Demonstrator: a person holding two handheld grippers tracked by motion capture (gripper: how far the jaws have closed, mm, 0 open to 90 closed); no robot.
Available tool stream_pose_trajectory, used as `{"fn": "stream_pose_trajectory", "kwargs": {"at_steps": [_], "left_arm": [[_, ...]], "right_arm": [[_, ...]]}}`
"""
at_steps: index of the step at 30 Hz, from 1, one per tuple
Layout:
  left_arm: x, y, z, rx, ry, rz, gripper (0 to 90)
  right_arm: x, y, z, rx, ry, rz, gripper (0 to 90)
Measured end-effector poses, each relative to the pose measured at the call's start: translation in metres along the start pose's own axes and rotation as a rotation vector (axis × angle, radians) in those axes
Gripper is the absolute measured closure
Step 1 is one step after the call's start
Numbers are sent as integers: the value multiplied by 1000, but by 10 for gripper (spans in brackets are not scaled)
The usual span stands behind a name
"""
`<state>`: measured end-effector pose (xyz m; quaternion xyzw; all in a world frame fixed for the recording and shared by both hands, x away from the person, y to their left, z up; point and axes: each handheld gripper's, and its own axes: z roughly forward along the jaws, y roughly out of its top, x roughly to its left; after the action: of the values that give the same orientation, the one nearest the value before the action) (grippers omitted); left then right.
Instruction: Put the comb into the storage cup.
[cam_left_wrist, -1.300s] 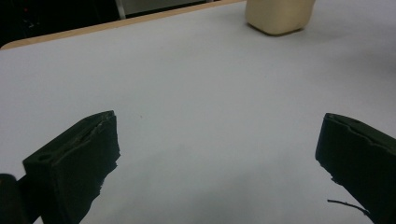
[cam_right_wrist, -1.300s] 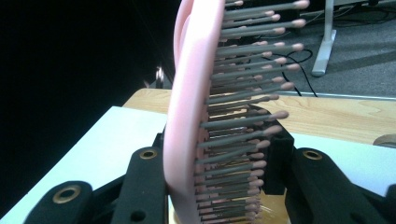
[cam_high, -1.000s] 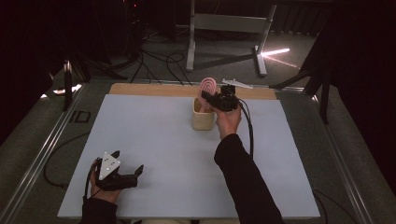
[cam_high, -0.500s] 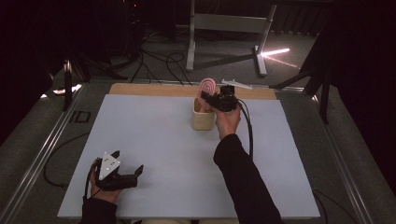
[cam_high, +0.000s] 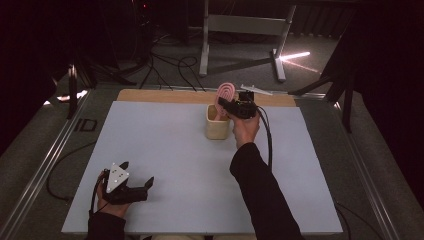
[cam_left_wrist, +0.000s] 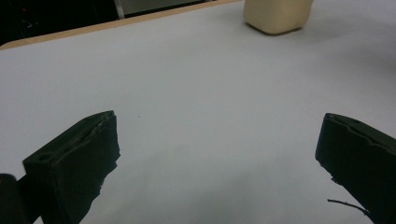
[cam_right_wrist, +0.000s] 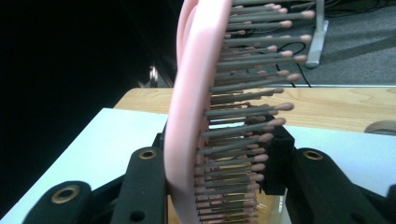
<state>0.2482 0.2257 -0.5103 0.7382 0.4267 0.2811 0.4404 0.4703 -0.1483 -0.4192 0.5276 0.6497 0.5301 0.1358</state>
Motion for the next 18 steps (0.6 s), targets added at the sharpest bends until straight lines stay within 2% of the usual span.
{"fn": "stream_pose_trajectory", "kwargs": {"at_steps": [7, 12, 18], "left_arm": [[0, 0, 0, 4, 0, 2, 2], [0, 0, 0, 2, 0, 0, 2], [0, 0, 0, 2, 0, 0, 2]], "right_arm": [[-4, 0, 0, 5, -14, 3, 611], [-6, -1, 0, 7, -35, 7, 513], [-11, -1, -2, 24, -37, 23, 417]]}}
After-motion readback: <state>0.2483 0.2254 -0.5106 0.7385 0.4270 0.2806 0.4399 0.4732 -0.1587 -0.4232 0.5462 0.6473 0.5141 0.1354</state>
